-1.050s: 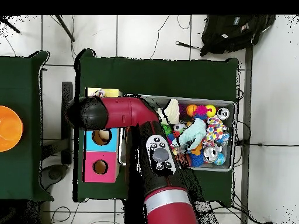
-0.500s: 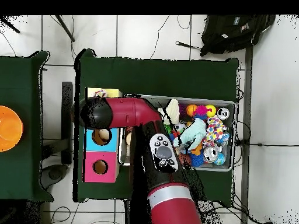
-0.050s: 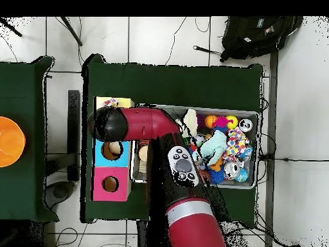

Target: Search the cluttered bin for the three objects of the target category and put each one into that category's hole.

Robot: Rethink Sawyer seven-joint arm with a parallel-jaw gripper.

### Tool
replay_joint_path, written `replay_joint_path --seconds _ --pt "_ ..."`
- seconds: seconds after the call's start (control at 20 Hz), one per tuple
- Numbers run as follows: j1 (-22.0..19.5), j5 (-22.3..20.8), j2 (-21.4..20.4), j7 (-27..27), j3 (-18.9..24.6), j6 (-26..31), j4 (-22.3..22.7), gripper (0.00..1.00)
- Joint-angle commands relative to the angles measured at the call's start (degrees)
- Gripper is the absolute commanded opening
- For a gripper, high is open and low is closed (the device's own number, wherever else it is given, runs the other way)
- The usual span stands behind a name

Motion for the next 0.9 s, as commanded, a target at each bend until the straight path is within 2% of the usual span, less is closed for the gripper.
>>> replay_joint_path --seconds 0.05,0.9 --pt "-1.48 -3.31 4.11 4.78 -0.06 -4.81 -1.06 0.00" --pt "1.06 -4.39 7.38 7.12 -0.80 -9.50 -1.08 0.00"
